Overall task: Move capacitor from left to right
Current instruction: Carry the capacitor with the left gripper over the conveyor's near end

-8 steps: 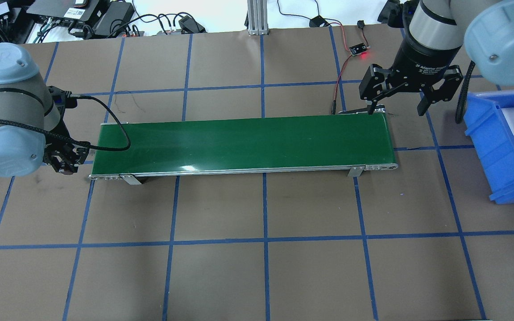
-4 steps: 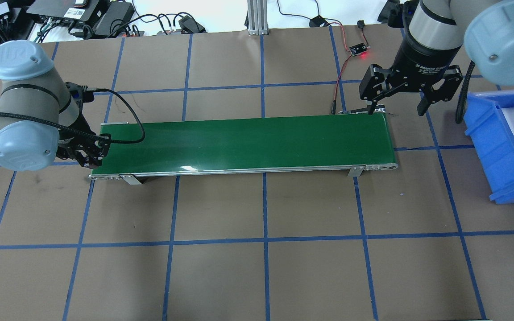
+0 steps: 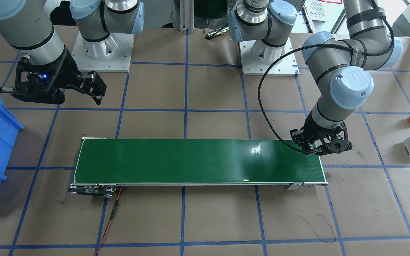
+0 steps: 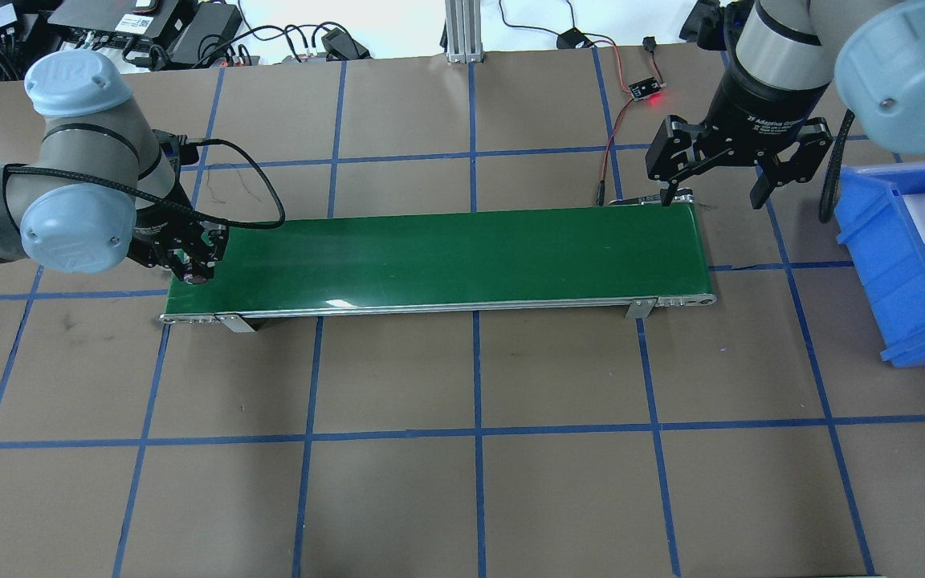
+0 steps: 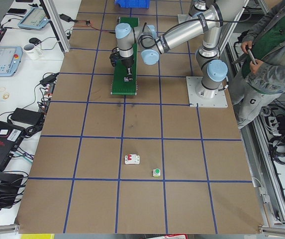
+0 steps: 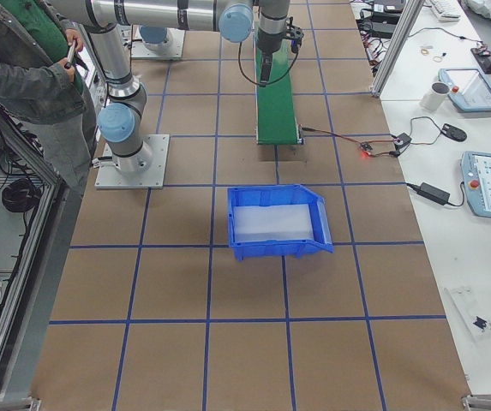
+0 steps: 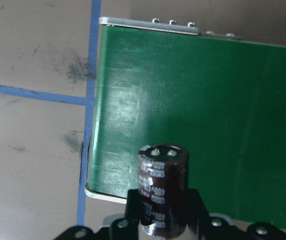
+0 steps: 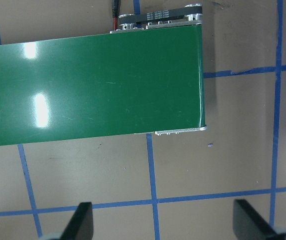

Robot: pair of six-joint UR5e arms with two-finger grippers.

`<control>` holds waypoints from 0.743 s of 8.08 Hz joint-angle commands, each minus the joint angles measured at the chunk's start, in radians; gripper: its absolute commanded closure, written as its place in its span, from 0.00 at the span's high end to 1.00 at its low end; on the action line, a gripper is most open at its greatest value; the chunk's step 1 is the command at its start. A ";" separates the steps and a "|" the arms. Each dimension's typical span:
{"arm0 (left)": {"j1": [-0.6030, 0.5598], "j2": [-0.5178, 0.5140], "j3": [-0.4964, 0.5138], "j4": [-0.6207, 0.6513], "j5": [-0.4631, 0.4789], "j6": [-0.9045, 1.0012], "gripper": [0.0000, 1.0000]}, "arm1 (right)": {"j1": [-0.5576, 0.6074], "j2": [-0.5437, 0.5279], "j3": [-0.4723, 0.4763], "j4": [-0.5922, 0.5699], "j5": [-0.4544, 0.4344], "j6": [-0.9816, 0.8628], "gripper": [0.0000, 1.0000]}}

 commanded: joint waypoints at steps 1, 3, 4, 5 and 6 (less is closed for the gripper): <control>-0.005 -0.036 0.009 0.003 -0.007 0.036 0.00 | 0.000 0.000 0.000 0.000 0.000 0.000 1.00; -0.011 -0.071 0.009 0.058 -0.007 0.118 0.00 | 0.000 0.000 0.000 0.002 -0.002 0.000 1.00; -0.028 -0.089 0.010 0.101 -0.007 0.169 0.00 | 0.000 0.000 0.000 0.002 -0.002 -0.002 1.00; -0.045 -0.092 0.010 0.119 -0.006 0.204 0.00 | 0.000 0.000 0.000 0.002 -0.002 -0.002 1.00; -0.046 -0.092 0.010 0.120 -0.006 0.208 0.00 | 0.000 0.000 0.000 0.002 -0.002 -0.002 1.00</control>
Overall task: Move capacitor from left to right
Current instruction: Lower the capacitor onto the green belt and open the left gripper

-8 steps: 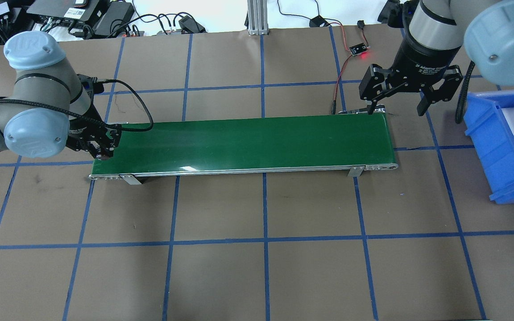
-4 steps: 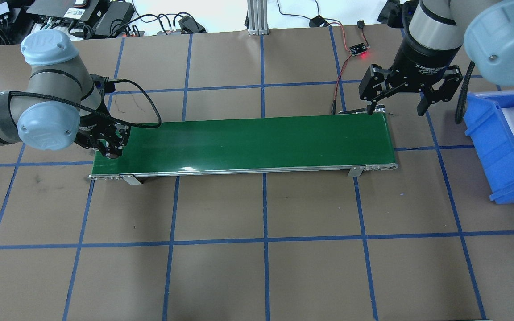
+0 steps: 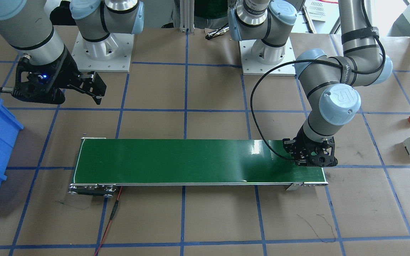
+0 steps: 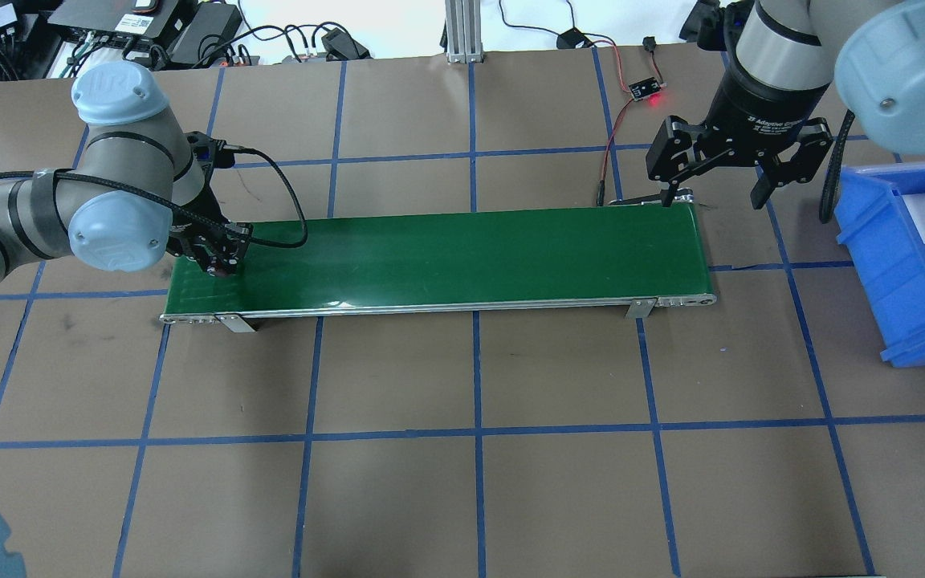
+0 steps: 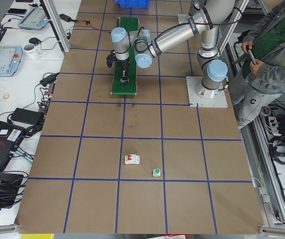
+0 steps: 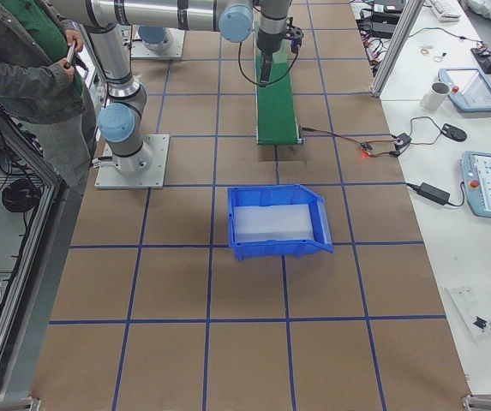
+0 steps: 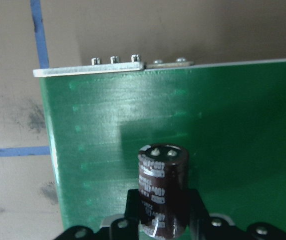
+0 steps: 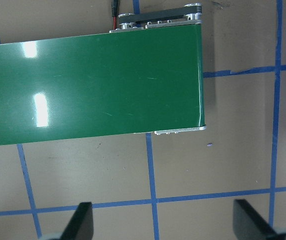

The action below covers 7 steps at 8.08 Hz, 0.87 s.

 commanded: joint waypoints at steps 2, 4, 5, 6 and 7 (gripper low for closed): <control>-0.015 -0.007 0.000 0.022 -0.001 0.039 0.04 | 0.000 0.002 0.000 0.000 -0.002 0.000 1.00; -0.015 -0.008 -0.001 0.022 -0.002 0.039 0.25 | -0.002 0.000 0.000 0.000 -0.008 0.000 1.00; -0.015 -0.011 -0.001 0.022 -0.004 0.040 0.26 | -0.002 0.000 0.000 0.000 -0.008 0.000 1.00; -0.015 -0.013 -0.001 0.022 -0.007 0.039 0.27 | -0.002 0.000 0.000 0.000 -0.008 0.000 1.00; -0.013 -0.013 -0.001 0.022 -0.007 0.039 0.40 | -0.002 0.002 0.000 0.000 -0.008 0.000 1.00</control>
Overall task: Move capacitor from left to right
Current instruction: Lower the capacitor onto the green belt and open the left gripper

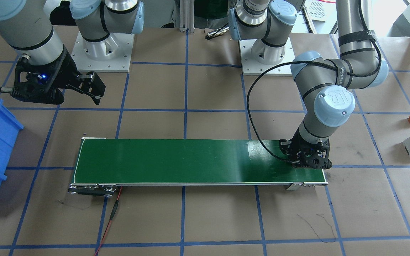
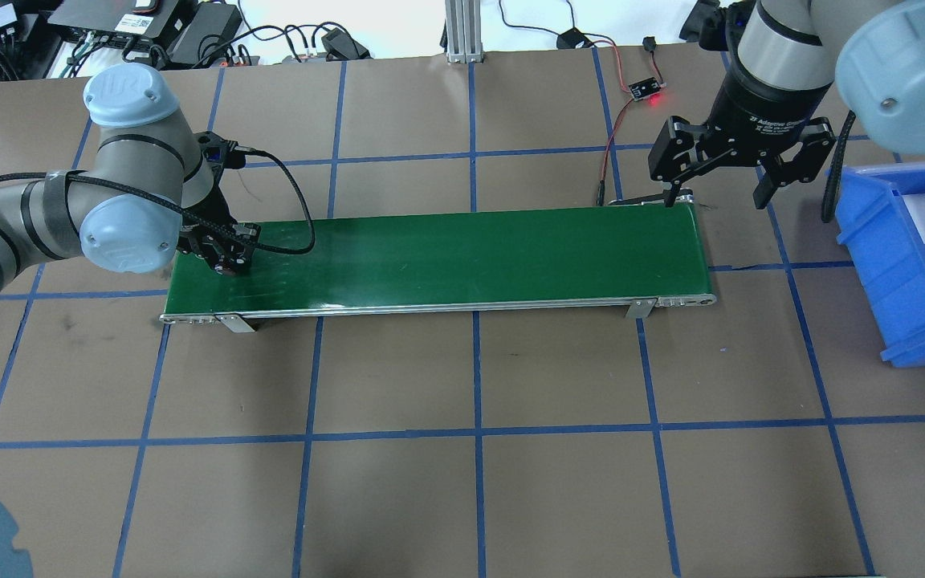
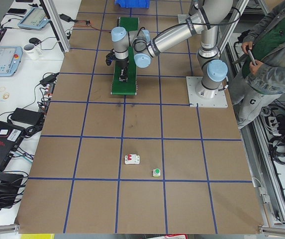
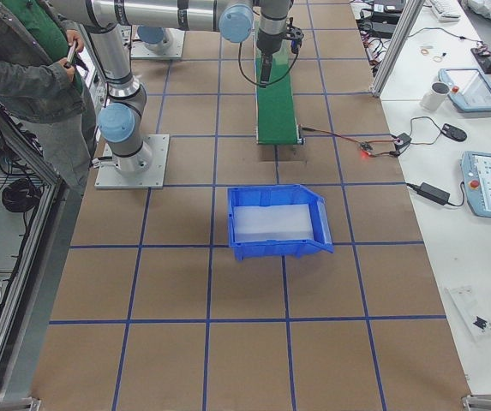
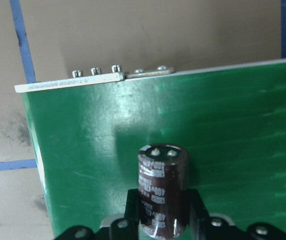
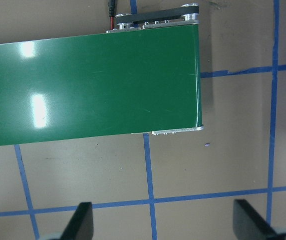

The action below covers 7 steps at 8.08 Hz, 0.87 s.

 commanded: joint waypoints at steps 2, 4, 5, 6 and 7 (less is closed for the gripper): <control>0.001 -0.014 0.000 0.000 0.001 -0.007 0.72 | 0.000 0.000 0.000 0.000 0.000 0.000 1.00; 0.001 -0.023 0.000 0.000 0.004 -0.023 0.92 | 0.000 0.000 0.000 0.000 0.000 0.000 1.00; 0.000 0.006 0.012 -0.006 -0.022 -0.057 1.00 | 0.000 0.001 0.000 0.000 0.000 0.000 1.00; -0.003 0.033 0.059 -0.027 -0.081 -0.129 1.00 | 0.000 0.001 0.000 0.000 0.000 0.000 1.00; -0.002 0.053 0.107 -0.107 -0.080 -0.148 1.00 | 0.000 0.001 0.000 0.000 0.000 0.000 1.00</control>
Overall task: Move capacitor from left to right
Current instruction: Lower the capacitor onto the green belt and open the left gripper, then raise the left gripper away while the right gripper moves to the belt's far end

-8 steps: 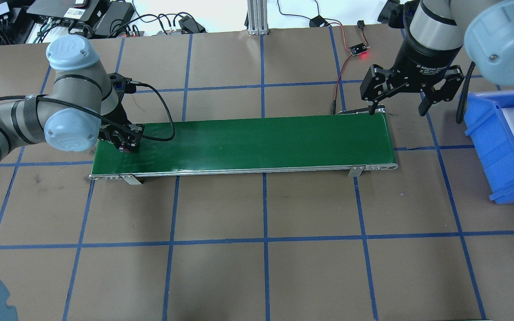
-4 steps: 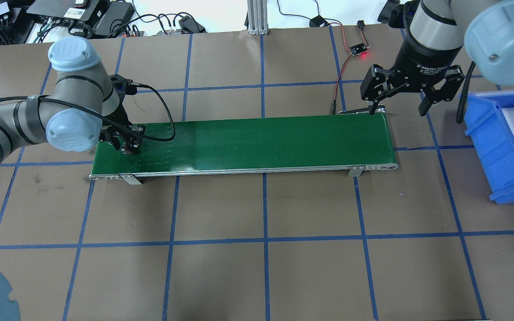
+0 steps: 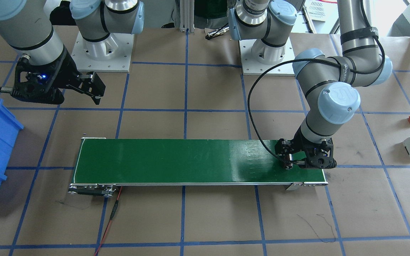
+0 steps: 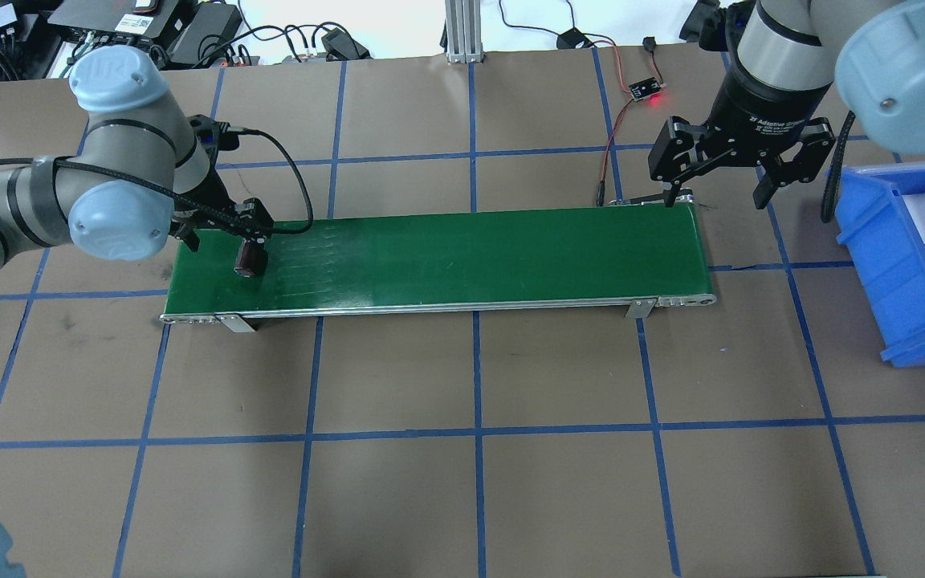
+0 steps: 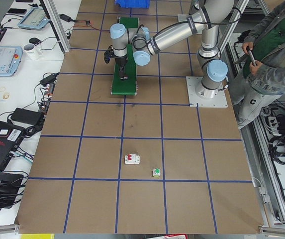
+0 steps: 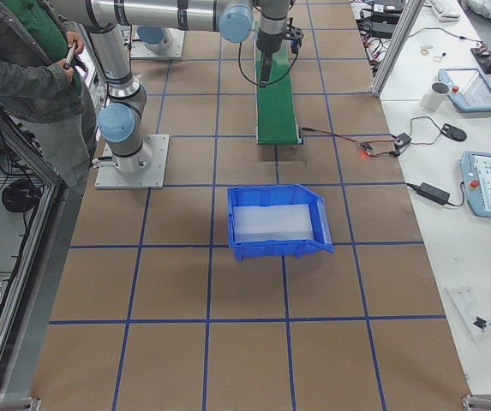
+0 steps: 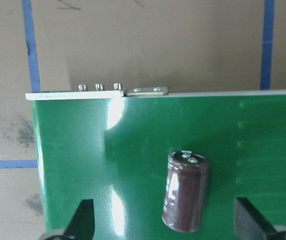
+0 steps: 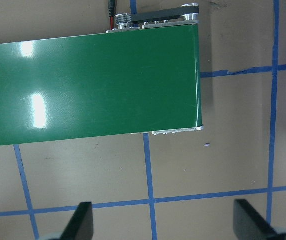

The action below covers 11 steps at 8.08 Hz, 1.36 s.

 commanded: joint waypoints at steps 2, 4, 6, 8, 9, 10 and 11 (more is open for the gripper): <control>-0.001 0.051 0.173 -0.158 -0.037 -0.073 1.00 | 0.000 0.000 0.000 0.000 -0.002 0.000 1.00; 0.018 0.076 0.232 -0.157 -0.051 -0.078 1.00 | 0.000 -0.001 0.000 0.000 0.000 0.000 1.00; 0.044 0.091 0.237 -0.147 -0.048 -0.076 1.00 | 0.000 -0.001 0.000 0.000 0.000 0.000 1.00; 0.045 0.107 0.237 -0.149 -0.039 -0.061 1.00 | 0.000 0.000 0.000 -0.002 0.003 0.000 1.00; 0.045 0.110 0.235 -0.147 -0.037 -0.060 1.00 | 0.000 0.005 0.000 -0.003 0.005 0.000 1.00; 0.044 0.113 0.233 -0.146 -0.036 -0.059 1.00 | 0.000 0.011 0.003 -0.015 0.003 -0.002 1.00; 0.044 0.120 0.235 -0.129 -0.030 -0.059 1.00 | 0.000 0.016 0.011 -0.050 0.005 -0.023 1.00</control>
